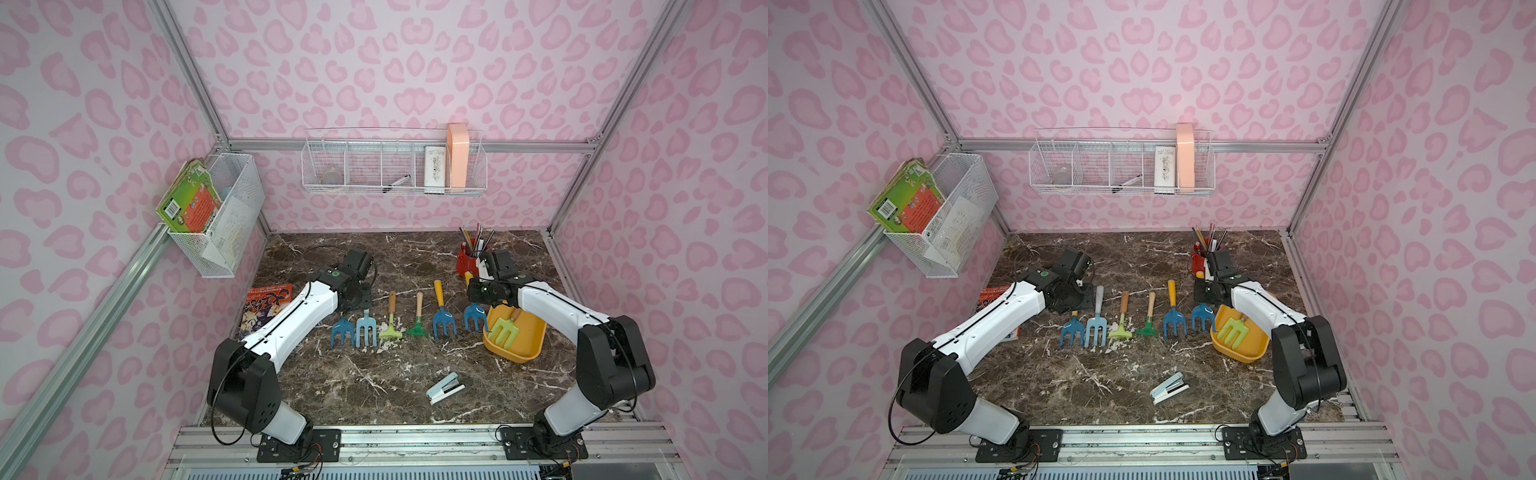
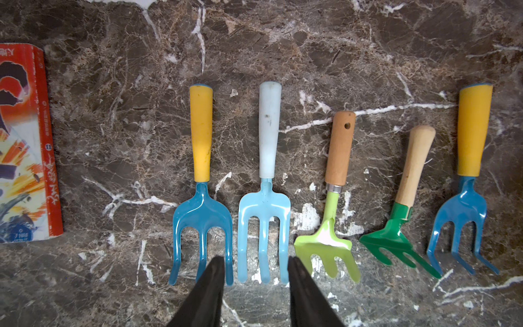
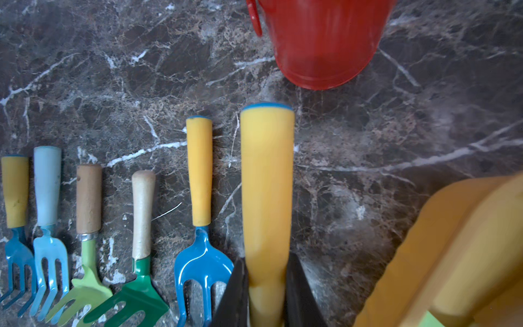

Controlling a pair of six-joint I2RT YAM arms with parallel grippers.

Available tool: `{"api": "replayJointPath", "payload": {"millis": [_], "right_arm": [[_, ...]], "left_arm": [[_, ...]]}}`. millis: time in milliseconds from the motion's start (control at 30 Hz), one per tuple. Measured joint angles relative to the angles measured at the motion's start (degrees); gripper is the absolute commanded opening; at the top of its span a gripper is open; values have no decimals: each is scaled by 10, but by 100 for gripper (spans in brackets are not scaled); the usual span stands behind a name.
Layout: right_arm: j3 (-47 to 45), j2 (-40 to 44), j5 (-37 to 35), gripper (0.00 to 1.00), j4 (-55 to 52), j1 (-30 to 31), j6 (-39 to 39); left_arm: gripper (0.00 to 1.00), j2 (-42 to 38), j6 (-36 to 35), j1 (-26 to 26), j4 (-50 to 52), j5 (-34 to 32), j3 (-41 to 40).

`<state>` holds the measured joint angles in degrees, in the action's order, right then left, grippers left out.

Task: Take the hand rake out of the storage box
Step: Adjust the storage box at the center of the board.

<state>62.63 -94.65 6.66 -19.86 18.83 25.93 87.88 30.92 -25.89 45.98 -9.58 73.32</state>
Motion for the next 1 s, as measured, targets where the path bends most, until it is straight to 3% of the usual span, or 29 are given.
{"api": "replayJointPath", "payload": {"millis": [267,633,1000], "right_arm": [[4,-15,15,2,8,-9,7],[54,2,18,0,10,25,27],[-28,-30,31,0,51,14,51]], "left_arm": [[42,-1,0,0,6,-3,-1],[42,-7,0,0,7,-6,-1],[42,-12,0,0,7,-8,-7]]}}
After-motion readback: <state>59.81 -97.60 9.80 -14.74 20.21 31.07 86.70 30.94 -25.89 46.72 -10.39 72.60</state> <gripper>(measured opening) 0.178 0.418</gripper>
